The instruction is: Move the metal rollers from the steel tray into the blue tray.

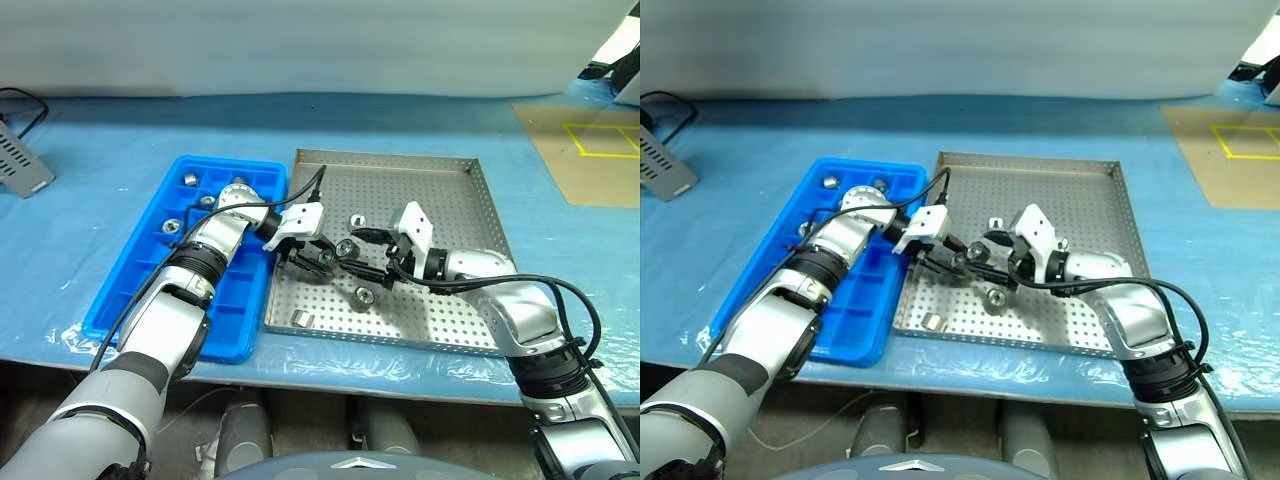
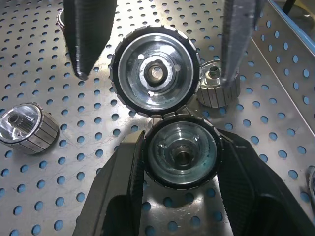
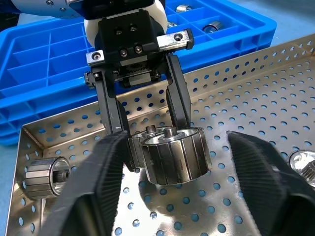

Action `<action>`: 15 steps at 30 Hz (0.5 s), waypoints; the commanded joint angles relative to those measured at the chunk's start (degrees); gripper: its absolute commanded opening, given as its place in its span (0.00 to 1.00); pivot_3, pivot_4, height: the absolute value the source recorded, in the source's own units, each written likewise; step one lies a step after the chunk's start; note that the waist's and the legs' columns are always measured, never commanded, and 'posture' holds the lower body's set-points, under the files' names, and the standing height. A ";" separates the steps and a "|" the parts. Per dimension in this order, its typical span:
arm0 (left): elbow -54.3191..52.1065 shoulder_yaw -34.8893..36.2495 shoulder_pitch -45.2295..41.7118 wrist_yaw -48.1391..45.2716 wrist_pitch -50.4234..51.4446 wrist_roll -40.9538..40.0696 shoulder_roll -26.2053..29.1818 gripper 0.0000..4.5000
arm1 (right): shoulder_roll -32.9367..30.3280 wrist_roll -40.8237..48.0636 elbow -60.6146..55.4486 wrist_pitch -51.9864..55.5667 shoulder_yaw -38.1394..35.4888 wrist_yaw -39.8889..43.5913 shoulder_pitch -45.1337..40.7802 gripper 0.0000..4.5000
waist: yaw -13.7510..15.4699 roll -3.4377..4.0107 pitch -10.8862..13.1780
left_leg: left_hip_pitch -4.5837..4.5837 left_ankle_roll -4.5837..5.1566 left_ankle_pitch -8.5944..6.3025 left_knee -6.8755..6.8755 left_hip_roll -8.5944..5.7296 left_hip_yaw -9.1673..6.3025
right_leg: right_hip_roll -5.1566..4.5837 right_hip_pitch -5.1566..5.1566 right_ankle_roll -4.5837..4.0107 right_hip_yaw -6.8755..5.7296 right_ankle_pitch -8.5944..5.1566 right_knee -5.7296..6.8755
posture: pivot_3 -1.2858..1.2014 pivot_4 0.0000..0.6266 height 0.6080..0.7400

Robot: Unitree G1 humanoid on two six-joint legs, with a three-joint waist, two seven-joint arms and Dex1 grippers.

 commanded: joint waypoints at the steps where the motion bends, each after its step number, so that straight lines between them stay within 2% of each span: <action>1: -1.72 0.62 -0.55 0.19 -0.33 -0.89 0.01 0.39 | -0.60 -0.54 -2.29 -0.79 -0.02 0.09 -0.18 0.49 | -0.02 0.00 0.00 | 0.01 -0.01 0.00 0.04 0.00 0.00 | 0.00 0.00 0.00 0.01 0.00 0.05 | 0.37 0.24 1.00; 3: -1.69 0.61 -0.57 0.21 -0.34 -0.91 -0.10 0.39 | -0.67 -0.47 -2.24 -0.76 -0.27 0.27 -0.13 0.49 | -0.04 0.00 0.00 | 0.05 -0.02 0.01 0.06 0.00 -0.01 | 0.00 0.00 0.00 0.03 0.00 0.09 | 0.37 0.24 1.00; 7: -1.56 0.59 -0.59 0.14 -0.38 -0.93 -0.21 0.39 | -0.66 0.04 -3.25 0.23 -0.67 0.07 -0.24 0.36 | -0.04 0.00 0.00 | 0.06 -0.03 0.03 0.08 0.00 -0.01 | 0.01 -0.02 0.01 0.05 0.00 0.14 | 0.37 0.24 1.00; 12: -1.63 1.06 -0.65 0.32 0.20 -1.39 -0.27 0.39 | -0.39 -1.07 -2.24 -2.44 -0.70 0.10 -0.42 0.36 | -0.05 0.00 0.00 | 0.04 -0.03 0.03 0.07 0.00 -0.01 | 0.01 -0.05 0.01 0.06 0.00 0.15 | 0.37 0.24 1.00; 15: -1.64 1.74 -0.88 0.75 1.35 -2.07 -0.44 0.39 | -0.45 -4.95 0.32 -6.28 -0.72 -2.12 -0.86 0.36 | -0.07 0.00 0.00 | 0.03 -0.03 0.03 0.08 -0.01 -0.01 | 0.01 -0.06 0.01 0.06 -0.01 0.16 | 0.37 0.24 1.00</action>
